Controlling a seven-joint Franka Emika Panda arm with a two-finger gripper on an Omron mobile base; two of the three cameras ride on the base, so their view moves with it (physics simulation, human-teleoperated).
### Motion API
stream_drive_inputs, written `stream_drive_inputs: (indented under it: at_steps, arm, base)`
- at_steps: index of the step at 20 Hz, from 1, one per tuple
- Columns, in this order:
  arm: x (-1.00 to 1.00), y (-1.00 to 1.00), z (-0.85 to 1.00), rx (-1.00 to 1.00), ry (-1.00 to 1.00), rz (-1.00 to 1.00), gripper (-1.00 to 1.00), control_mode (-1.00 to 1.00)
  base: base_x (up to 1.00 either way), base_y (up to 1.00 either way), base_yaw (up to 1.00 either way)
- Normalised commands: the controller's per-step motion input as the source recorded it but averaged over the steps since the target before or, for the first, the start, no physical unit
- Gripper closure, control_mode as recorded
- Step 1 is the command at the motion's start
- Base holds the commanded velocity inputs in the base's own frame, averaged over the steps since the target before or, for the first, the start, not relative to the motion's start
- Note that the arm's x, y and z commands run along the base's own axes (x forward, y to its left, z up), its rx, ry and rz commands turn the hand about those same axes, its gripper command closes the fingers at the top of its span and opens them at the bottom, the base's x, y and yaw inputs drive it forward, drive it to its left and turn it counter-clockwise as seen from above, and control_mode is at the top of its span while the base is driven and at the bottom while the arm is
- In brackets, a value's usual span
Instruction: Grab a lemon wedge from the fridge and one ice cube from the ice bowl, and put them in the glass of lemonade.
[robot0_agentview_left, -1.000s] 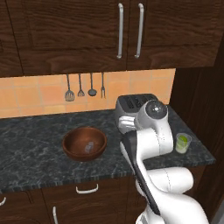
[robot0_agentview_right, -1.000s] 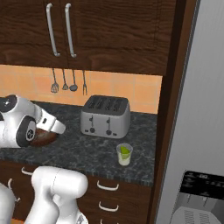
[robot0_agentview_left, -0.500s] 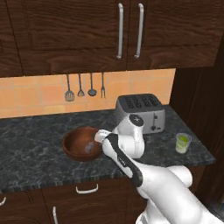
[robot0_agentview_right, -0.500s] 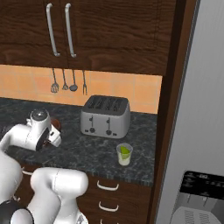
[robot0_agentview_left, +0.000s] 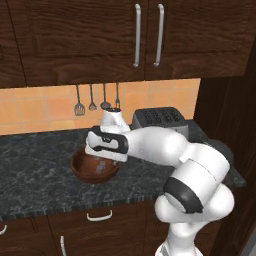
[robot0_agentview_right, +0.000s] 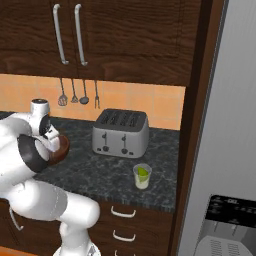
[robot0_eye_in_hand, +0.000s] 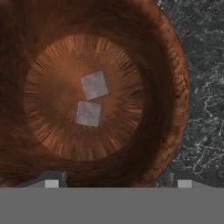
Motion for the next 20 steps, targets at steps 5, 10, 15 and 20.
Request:
stream_drive_inputs:
  at_steps: [5, 10, 15, 20]
  arm:
    - [-0.3, 0.06, -0.13, -0.05, -0.01, 0.0, -1.0, -1.0]
    - [-0.06, 0.06, -0.92, -0.12, -0.21, 0.06, -1.0, -1.0]
    - [0.3, 0.0, -0.35, 0.0, -0.15, 0.0, -1.0, -1.0]
    - [0.36, 0.0, -0.48, -0.01, 0.0, 0.0, -1.0, -1.0]
  base:
    - [0.0, 0.0, 0.0]
    - [0.0, 0.0, 0.0]
    - [0.0, 0.0, 0.0]
    - [0.0, 0.0, 0.0]
